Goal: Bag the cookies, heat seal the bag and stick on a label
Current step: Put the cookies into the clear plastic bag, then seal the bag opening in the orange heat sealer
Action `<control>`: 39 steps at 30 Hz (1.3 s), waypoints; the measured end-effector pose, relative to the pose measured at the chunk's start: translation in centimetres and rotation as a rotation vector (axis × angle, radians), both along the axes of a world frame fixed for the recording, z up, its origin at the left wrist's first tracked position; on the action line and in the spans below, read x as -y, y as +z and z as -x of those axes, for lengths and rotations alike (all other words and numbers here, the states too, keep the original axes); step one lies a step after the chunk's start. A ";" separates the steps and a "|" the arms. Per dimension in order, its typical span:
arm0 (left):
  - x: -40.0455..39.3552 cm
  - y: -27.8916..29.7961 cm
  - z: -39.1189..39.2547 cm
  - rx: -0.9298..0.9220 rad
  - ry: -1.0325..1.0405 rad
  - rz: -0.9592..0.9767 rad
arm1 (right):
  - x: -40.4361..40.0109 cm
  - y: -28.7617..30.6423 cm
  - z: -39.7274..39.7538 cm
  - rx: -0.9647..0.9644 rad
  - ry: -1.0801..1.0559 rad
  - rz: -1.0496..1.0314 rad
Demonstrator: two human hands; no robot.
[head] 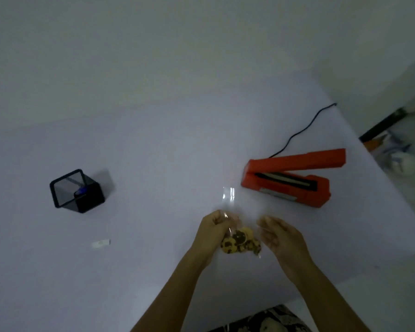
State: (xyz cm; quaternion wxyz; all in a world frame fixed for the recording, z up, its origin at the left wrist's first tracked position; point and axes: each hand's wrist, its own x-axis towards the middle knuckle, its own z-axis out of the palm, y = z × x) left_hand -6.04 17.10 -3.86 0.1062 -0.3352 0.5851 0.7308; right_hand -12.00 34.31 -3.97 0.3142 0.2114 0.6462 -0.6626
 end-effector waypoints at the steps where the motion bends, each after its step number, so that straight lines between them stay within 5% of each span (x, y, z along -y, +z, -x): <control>1: -0.9 0.4 0.6 0.002 0.000 0.009 | -0.7 0.6 0.1 0.017 -0.047 0.025; 9: -6.7 2.5 6.3 0.014 -0.027 0.053 | -5.5 2.4 3.7 0.061 -0.235 0.052; 22: -8.9 0.4 10.8 0.207 0.054 0.037 | -6.5 0.9 8.4 0.117 -0.215 -0.028; 39: -8.0 -1.1 12.4 0.203 0.064 0.064 | -5.5 -0.1 9.6 0.223 -0.219 -0.027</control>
